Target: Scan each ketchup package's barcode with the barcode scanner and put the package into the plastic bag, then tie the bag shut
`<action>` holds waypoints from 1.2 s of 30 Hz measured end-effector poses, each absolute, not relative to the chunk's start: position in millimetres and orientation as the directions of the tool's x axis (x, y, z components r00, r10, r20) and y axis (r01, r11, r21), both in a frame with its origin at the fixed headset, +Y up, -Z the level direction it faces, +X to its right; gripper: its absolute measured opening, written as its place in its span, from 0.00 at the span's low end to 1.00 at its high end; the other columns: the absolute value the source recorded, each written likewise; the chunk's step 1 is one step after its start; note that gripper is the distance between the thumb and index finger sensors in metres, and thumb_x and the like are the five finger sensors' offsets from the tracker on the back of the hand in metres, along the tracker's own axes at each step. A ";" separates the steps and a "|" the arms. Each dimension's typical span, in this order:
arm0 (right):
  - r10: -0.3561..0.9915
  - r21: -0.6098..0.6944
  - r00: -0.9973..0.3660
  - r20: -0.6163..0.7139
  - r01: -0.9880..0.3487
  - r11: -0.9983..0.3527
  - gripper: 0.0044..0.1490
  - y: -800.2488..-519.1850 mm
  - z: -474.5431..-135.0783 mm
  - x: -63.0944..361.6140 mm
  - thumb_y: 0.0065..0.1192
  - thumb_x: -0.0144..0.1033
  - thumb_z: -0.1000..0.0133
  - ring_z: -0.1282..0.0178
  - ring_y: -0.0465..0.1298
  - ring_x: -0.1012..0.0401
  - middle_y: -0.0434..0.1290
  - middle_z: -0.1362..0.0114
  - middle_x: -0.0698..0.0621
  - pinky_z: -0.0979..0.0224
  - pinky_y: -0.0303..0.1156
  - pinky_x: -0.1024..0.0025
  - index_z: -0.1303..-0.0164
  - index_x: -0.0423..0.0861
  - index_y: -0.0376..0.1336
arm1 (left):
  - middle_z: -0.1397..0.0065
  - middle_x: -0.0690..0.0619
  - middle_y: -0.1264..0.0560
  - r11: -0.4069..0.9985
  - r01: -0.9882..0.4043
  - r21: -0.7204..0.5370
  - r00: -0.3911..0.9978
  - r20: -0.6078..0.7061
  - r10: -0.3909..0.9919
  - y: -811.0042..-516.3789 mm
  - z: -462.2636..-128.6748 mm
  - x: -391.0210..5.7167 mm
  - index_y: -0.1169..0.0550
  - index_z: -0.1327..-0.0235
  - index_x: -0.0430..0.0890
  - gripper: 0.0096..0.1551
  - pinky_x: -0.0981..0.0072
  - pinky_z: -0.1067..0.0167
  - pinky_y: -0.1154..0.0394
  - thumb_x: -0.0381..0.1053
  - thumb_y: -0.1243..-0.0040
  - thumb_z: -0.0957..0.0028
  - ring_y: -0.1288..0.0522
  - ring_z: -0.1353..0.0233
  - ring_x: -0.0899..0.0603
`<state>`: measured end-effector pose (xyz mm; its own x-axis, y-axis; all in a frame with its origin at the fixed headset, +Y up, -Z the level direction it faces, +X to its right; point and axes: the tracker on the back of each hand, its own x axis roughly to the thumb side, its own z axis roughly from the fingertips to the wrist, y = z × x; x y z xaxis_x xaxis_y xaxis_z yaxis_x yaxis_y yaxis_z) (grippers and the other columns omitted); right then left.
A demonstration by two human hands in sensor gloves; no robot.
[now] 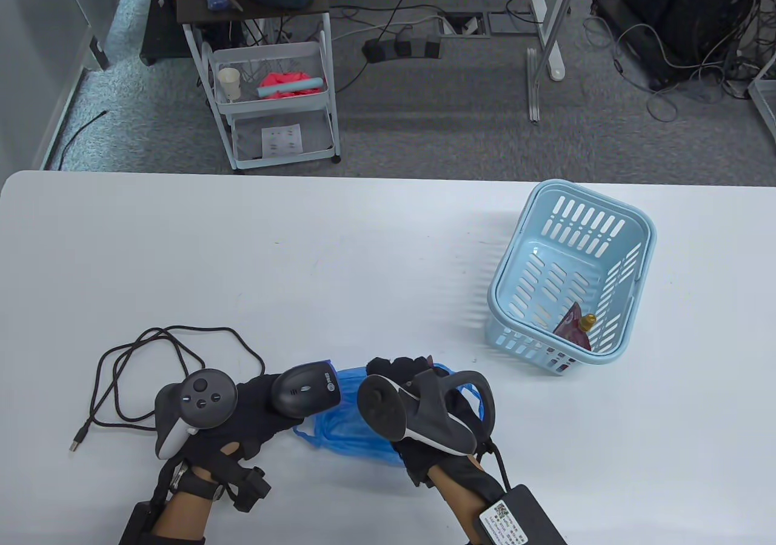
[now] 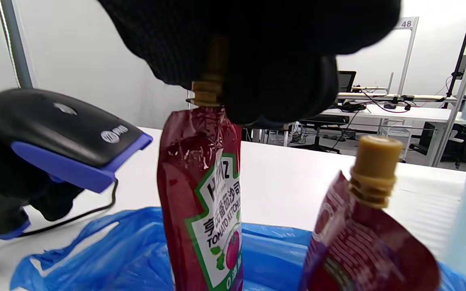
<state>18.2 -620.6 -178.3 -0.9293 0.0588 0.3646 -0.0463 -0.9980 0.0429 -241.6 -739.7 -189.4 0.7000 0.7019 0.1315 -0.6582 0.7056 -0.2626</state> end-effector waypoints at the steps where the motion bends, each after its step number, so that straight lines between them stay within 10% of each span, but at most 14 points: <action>1: 0.052 0.047 -0.931 0.361 -0.038 -0.998 0.26 -623.6 -179.7 18.7 0.65 0.33 0.44 0.48 0.79 0.47 0.78 0.40 0.40 0.53 0.76 0.61 0.35 0.42 0.66 | 0.39 0.56 0.20 0.706 -0.658 -0.263 0.700 0.131 0.702 -739.6 -189.4 -241.6 0.19 0.43 0.57 0.27 0.45 0.36 0.24 0.62 0.29 0.56 0.16 0.41 0.41; 36: -0.077 0.125 -0.945 0.318 0.123 -0.985 0.29 -644.8 -190.0 15.1 0.65 0.36 0.43 0.46 0.78 0.47 0.77 0.35 0.41 0.50 0.75 0.61 0.32 0.43 0.65 | 0.39 0.56 0.20 0.711 -0.653 -0.262 0.707 0.127 0.696 -739.6 -190.2 -242.1 0.19 0.43 0.57 0.27 0.45 0.36 0.24 0.62 0.29 0.55 0.16 0.41 0.41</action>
